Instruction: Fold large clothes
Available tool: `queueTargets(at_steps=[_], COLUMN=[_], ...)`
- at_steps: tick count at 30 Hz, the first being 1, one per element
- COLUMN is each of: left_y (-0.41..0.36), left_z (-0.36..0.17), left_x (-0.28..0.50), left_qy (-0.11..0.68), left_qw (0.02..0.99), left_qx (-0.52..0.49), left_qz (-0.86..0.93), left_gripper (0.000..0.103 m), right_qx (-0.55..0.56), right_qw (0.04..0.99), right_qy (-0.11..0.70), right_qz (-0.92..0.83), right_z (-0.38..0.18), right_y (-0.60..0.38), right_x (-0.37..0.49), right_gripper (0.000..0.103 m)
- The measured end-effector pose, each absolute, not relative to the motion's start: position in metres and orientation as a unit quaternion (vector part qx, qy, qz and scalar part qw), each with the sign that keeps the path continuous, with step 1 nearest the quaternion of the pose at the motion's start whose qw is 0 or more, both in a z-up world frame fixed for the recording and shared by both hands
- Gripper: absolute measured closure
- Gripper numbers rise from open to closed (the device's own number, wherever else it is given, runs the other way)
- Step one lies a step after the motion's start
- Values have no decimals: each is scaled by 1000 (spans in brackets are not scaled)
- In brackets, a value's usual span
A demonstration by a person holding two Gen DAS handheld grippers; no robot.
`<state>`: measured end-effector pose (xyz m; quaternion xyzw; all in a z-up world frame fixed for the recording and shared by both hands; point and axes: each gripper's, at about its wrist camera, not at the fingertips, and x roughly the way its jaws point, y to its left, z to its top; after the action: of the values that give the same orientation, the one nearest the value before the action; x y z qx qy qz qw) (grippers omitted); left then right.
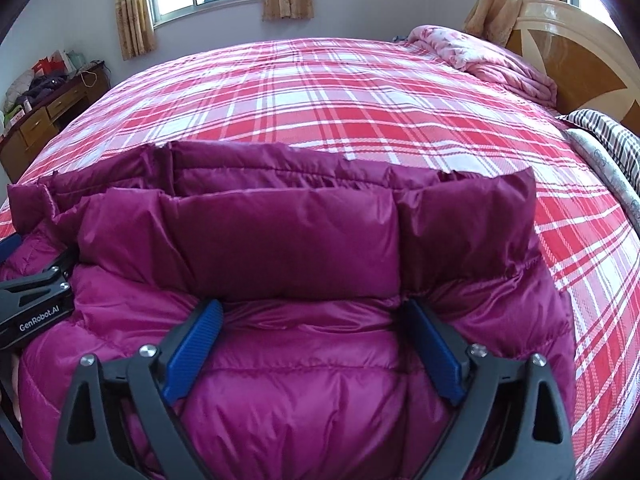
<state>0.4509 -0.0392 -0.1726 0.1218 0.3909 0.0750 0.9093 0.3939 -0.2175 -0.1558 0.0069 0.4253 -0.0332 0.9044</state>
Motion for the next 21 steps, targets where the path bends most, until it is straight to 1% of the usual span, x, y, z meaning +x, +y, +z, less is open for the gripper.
queueTargets(at_steps=[21], left_y=[-40], left_z=[-173], left_x=[450], left_qy=[388], left_qw=[909], left_qx=[125], left_qz=[79], left_gripper=[1], right_qx=[-5], right_qw=[901], right_qy=[432], right_qz=[-44], right_z=[-158], right_y=[-214], right_x=[397], right_gripper=[7])
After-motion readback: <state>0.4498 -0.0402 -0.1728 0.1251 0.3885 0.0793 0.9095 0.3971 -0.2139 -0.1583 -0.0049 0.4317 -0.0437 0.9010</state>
